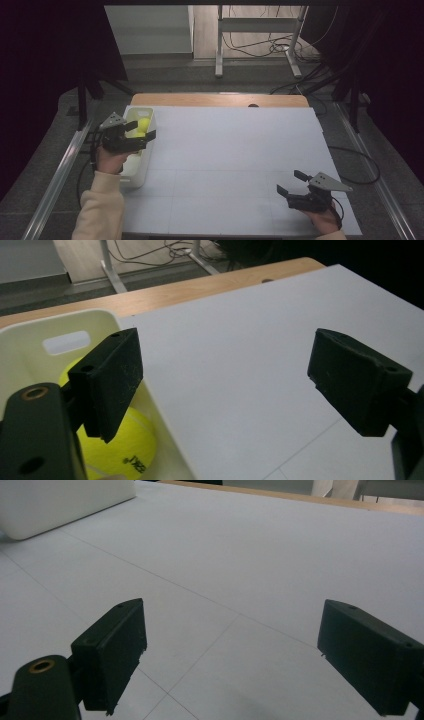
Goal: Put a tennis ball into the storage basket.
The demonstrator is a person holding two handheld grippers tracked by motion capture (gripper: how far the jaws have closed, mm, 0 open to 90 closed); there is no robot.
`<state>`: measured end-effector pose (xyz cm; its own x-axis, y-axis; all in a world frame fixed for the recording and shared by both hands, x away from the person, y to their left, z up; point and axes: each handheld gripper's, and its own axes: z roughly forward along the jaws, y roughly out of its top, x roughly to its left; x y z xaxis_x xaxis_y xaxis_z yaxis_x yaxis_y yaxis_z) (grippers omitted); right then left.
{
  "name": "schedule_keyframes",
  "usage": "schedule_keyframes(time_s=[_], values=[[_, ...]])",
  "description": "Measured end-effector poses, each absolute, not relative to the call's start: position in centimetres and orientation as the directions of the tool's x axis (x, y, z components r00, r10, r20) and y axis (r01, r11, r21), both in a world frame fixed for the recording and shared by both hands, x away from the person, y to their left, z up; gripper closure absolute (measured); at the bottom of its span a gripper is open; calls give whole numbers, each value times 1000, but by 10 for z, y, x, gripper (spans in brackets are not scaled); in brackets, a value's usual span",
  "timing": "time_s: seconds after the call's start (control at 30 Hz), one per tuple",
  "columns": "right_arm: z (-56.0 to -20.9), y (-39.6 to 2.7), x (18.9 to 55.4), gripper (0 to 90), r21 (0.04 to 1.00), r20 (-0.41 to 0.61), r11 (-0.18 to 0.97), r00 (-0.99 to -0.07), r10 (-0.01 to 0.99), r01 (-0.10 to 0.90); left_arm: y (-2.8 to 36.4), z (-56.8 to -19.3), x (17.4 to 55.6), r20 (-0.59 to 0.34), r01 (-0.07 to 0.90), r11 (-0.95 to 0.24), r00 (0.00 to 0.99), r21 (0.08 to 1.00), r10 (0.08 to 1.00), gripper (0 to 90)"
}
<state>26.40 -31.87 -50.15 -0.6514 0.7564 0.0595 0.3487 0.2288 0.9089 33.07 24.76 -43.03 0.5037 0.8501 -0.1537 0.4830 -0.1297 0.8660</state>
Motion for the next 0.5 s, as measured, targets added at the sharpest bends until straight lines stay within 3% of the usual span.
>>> schedule_keyframes(time_s=[0.5], values=[[-504,-314,264,126,901,54,250,-663,746,355,209,-444,305,-102,442,-247,630,863,770,143]])
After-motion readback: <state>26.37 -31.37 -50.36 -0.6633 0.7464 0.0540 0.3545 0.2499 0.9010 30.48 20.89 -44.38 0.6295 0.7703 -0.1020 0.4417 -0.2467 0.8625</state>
